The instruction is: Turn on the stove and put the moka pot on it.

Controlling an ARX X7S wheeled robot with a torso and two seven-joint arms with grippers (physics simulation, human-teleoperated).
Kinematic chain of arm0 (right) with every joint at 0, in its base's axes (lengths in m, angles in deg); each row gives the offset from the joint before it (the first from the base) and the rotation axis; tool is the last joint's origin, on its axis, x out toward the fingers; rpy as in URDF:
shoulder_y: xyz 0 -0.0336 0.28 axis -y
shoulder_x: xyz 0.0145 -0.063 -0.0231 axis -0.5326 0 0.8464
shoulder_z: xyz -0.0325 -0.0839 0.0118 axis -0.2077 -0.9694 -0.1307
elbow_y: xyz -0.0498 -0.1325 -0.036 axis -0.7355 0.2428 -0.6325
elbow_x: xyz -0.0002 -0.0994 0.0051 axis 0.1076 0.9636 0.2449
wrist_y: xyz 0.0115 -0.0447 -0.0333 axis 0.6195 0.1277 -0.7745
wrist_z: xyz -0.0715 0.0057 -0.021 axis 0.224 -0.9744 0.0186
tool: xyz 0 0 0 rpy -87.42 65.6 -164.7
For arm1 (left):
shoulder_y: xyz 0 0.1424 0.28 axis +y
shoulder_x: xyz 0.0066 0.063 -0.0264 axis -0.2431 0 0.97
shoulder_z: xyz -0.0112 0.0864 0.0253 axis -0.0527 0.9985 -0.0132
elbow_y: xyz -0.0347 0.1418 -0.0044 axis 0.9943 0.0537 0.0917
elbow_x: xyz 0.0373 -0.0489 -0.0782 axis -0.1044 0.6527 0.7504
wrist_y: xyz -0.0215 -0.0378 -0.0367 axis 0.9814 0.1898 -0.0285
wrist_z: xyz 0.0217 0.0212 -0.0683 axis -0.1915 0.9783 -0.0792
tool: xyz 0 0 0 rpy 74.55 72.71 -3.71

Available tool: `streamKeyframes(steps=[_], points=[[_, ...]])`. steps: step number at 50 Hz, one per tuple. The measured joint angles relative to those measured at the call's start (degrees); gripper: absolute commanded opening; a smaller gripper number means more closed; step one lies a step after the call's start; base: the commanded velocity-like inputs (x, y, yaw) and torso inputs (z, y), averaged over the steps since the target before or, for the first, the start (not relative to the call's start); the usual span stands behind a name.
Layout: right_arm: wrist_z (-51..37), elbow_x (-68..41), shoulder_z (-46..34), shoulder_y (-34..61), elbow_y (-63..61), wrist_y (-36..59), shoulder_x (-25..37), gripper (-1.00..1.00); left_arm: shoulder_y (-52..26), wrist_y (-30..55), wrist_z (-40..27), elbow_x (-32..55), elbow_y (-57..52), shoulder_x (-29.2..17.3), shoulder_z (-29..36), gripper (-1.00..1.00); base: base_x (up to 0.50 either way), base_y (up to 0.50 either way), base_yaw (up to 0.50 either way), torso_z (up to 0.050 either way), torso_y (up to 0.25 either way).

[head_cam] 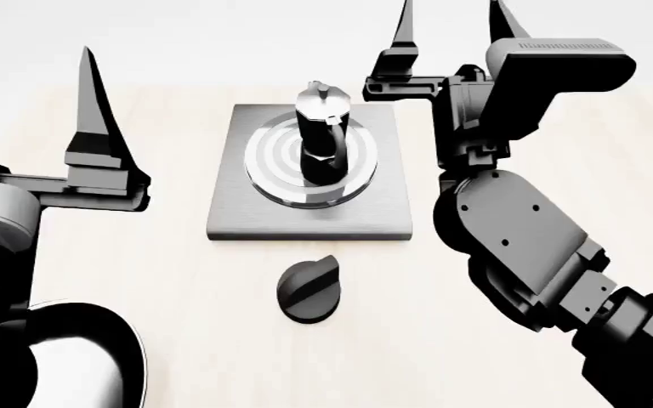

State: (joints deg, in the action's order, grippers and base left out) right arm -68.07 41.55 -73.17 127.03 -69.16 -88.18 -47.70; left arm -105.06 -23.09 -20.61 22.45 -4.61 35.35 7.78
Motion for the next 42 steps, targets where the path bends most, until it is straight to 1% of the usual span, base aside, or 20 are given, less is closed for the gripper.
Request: streamKeyframes(steps=[9,17,29,42], points=[[-9.52,4.56,0.93,1.93,-12.78,4.54,7.77,1.0,-1.42,1.85,-0.41,-3.14,-2.5,-0.9,1.21,1.0,0.0,0.0,0.0,0.0,0.0],[-15.99,4.83,2.7,3.76,-24.57,8.49,14.98,1.0,-0.93,2.01,-1.28,-4.22,-4.3,-1.86,0.77,1.0,0.0,0.0,0.0,0.0,0.0],[-22.98,3.13,5.71,6.11,-38.79,13.0,24.79,1.0,-0.34,3.02,-3.2,-4.17,-7.99,-3.58,-0.62,1.0,0.0,0.0,0.0,0.0,0.0],[-28.43,2.76,8.33,6.51,-50.23,15.35,35.51,1.0,-0.52,4.76,-5.37,-4.01,-12.06,-5.07,-1.03,1.0,0.0,0.0,0.0,0.0,0.0]])
